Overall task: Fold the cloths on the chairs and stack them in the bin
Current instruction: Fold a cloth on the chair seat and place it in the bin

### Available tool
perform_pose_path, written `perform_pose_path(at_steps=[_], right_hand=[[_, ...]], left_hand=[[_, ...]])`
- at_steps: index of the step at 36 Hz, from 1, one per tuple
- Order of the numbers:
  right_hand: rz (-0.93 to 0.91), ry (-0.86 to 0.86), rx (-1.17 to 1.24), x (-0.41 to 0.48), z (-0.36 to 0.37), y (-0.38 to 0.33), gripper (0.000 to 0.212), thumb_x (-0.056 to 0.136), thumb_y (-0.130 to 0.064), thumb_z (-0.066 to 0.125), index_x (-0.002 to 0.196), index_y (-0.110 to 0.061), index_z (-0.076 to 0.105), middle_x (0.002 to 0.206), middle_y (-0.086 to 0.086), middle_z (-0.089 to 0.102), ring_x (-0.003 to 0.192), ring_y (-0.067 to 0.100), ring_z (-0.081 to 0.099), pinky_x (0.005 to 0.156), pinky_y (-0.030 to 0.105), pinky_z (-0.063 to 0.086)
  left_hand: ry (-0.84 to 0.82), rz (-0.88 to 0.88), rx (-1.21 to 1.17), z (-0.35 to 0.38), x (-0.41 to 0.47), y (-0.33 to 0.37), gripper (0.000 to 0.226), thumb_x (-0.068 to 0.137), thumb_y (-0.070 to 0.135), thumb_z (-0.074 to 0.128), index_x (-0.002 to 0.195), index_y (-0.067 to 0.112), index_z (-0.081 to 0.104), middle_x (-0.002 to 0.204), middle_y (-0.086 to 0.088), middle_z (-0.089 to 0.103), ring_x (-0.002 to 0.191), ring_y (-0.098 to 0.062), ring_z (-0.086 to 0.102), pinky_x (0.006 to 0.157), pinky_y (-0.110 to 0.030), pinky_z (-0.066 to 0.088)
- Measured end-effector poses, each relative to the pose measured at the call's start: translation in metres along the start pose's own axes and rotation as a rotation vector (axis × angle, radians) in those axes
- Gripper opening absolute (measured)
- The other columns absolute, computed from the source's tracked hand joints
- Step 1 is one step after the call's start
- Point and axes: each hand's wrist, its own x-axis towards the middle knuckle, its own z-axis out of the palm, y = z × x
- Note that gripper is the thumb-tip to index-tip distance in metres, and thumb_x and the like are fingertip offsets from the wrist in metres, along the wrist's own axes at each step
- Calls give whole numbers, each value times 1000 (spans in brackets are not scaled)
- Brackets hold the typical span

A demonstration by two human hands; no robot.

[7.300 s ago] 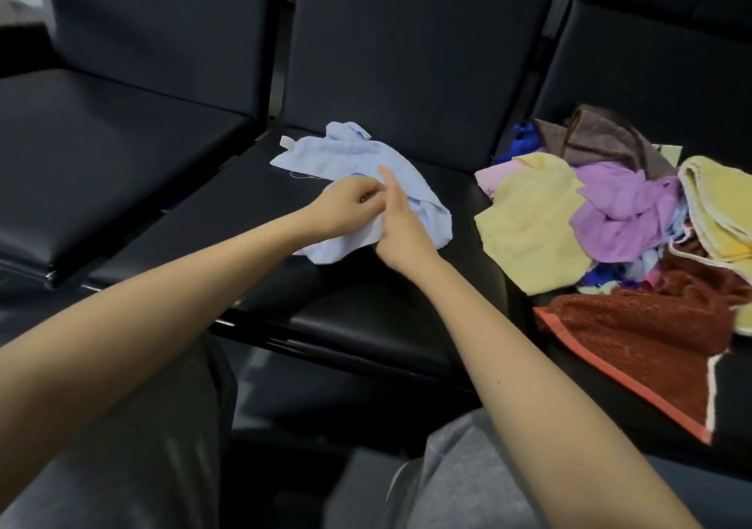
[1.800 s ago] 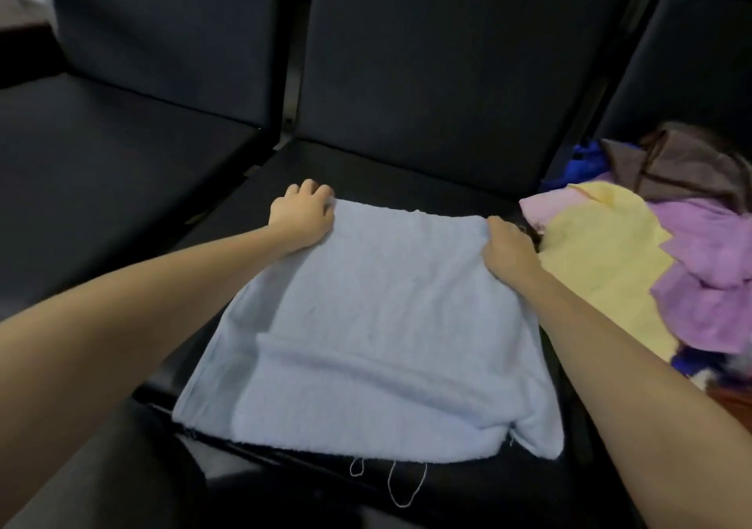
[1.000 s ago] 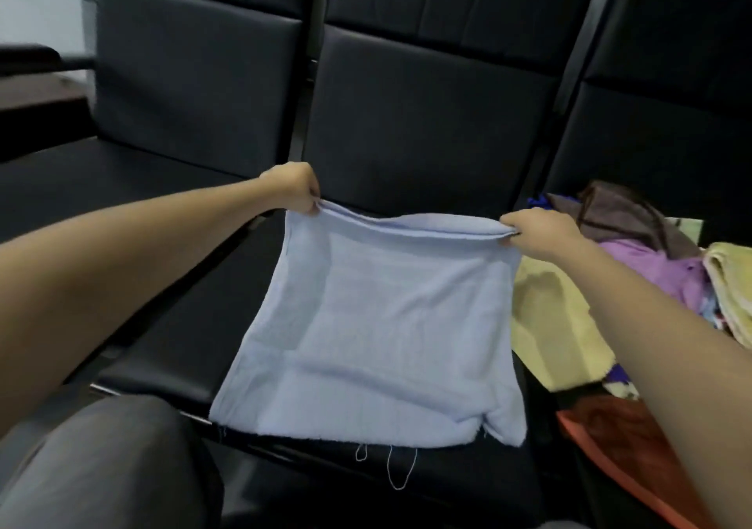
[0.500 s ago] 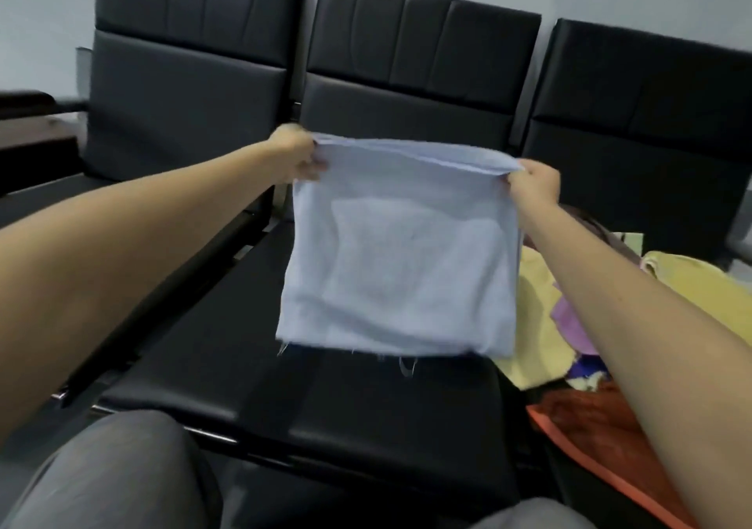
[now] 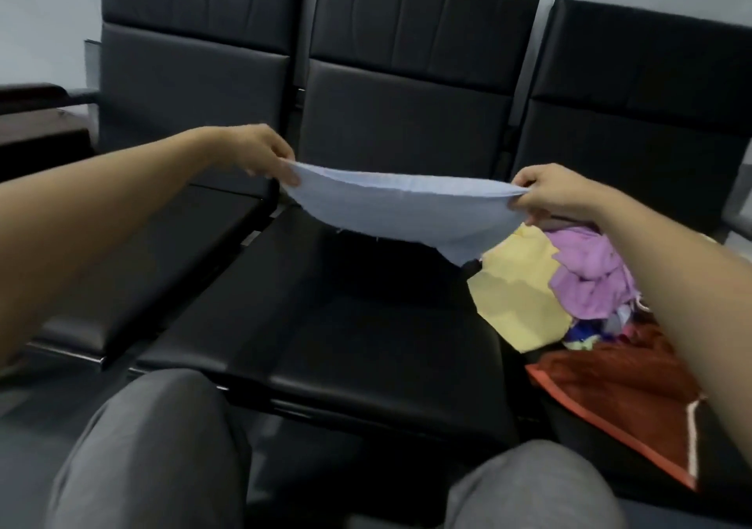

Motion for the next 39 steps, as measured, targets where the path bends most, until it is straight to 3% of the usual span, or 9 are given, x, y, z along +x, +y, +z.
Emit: perform_pose_path(at_steps=[5, 10, 13, 17, 20, 22, 30, 35, 39], right_hand=[[129, -611, -187, -16, 22, -4, 15, 86, -4, 65, 98, -10, 58, 87, 5, 65, 68, 14, 66, 63, 24, 52], [245, -872, -225, -22, 55, -1, 17, 90, -4, 60, 103, -14, 58, 93, 1, 66, 78, 12, 66, 70, 24, 52], [275, -794, -234, -19, 69, 5, 11, 91, -8, 60, 98, -14, 55, 89, 1, 65, 73, 11, 66, 67, 23, 51], [255, -441, -186, -6, 83, 24, 9, 89, -15, 61, 91, -18, 52, 88, 0, 59, 79, 13, 60, 67, 27, 48], [163, -147, -16, 3, 93, 35, 31, 76, -31, 66, 103, -22, 55, 99, -6, 48, 89, 12, 50, 74, 23, 42], [184, -36, 66, 5, 99, 37, 48, 87, -19, 60, 132, -15, 46, 118, -1, 44, 106, 19, 50, 79, 23, 39], [260, 43, 30, 11, 125, 54, 50, 93, -12, 49, 141, -4, 37, 139, 16, 44, 123, 29, 46, 92, 29, 37], [159, 53, 15, 8, 144, 55, 43, 93, -5, 47, 136, -4, 45, 141, 12, 47, 130, 25, 43, 98, 25, 33], [73, 61, -2, 9, 161, 53, 39, 90, -4, 46, 127, -8, 55, 134, 9, 55, 122, 23, 50, 99, 27, 36]], left_hand=[[-514, -157, 209, 19, -10, -17, 7, 88, 11, 64, 82, 14, 66, 68, -2, 52, 58, -10, 45, 57, -19, 40], [-785, -250, 310, 47, -15, -24, 18, 93, 7, 56, 94, 21, 66, 76, 6, 62, 75, -8, 54, 69, -19, 47], [-634, -252, 253, 59, -10, -27, 13, 91, 7, 56, 94, 14, 66, 70, 1, 59, 65, -10, 52, 60, -18, 46], [-129, -242, 51, 81, 10, -34, 31, 86, 1, 44, 110, 9, 63, 83, -10, 61, 70, -22, 54, 53, -22, 45], [109, -193, -1, 99, 22, -32, 63, 88, -2, 41, 146, 21, 32, 129, -14, 52, 104, -32, 56, 76, -33, 49], [163, -143, 24, 112, 28, -30, 75, 85, -4, 44, 151, 22, 17, 141, -14, 41, 117, -34, 51, 89, -37, 46], [-67, 235, 89, 182, 37, 5, 38, 95, 17, 47, 133, 23, 52, 141, 2, 47, 130, -20, 42, 105, -32, 36], [-364, 299, 397, 237, 39, 21, 47, 101, 50, 19, 148, 48, 11, 159, 11, 5, 147, -15, -2, 117, -47, -2], [-211, 77, 286, 257, 45, 18, 48, 99, 53, 12, 147, 51, 5, 160, 12, -5, 147, -20, -7, 115, -53, -8]])
